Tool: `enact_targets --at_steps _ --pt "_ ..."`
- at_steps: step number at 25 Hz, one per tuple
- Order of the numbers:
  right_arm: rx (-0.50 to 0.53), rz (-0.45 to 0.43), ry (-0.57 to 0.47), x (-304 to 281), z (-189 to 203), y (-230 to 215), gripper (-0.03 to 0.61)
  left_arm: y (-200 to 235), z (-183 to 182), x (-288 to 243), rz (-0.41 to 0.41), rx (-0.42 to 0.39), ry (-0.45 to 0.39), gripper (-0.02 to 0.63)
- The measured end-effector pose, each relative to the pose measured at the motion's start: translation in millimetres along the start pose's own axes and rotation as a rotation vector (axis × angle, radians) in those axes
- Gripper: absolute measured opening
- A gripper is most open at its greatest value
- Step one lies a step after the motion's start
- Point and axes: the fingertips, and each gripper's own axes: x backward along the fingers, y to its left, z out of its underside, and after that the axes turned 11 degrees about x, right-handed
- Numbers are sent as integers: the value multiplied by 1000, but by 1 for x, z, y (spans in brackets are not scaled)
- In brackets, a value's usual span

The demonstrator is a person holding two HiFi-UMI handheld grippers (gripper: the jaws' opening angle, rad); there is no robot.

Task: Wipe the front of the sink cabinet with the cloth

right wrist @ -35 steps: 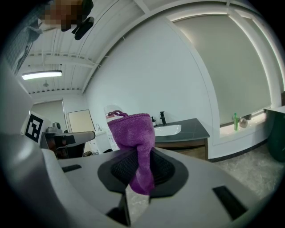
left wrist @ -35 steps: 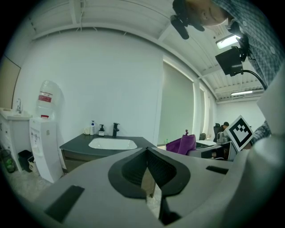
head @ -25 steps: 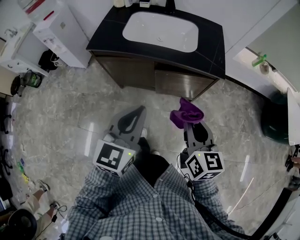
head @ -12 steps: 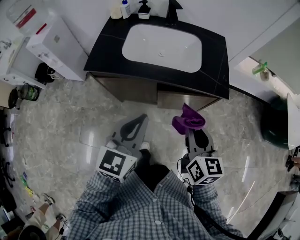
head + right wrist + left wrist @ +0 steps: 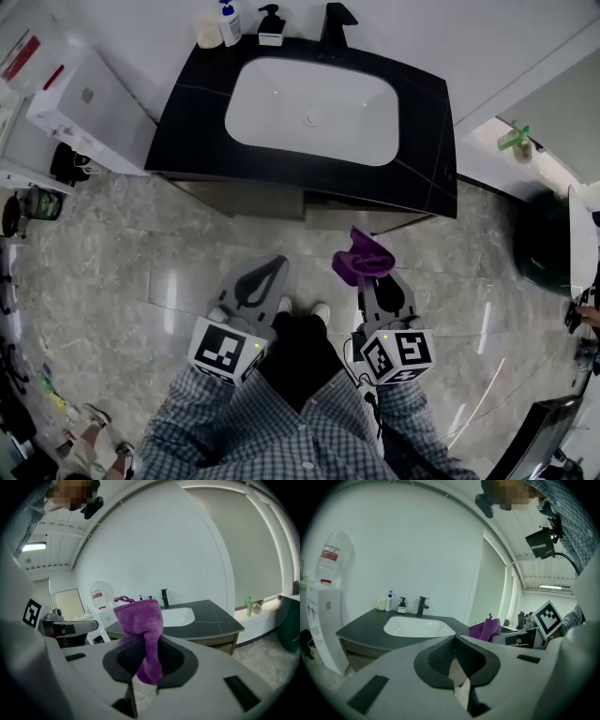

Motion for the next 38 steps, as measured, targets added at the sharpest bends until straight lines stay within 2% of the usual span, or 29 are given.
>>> enact_targets --at_steps 5,10,18,24,29,34,38 --pt "28 -38 50 -29 29 -12 74 14 19 -27 -28 36 -1 11" --pt "12 -72 81 -66 65 -21 74 33 38 -52 -52 56 -8 11" --pt "42 -213 108 -130 108 4 74 69 78 -73 -114 100 -3 11" --pt "43 -290 139 -170 143 25 75 104 96 -68 -203 114 -26 11" --pt "3 -276 172 -197 163 27 74 122 116 -53 -257 132 3 11" --pt "-53 -220 190 -221 172 14 74 127 126 -45 -314 210 -15 11" --pt "-73 -205 196 -234 172 3 74 124 130 -50 -324 222 -24 11"
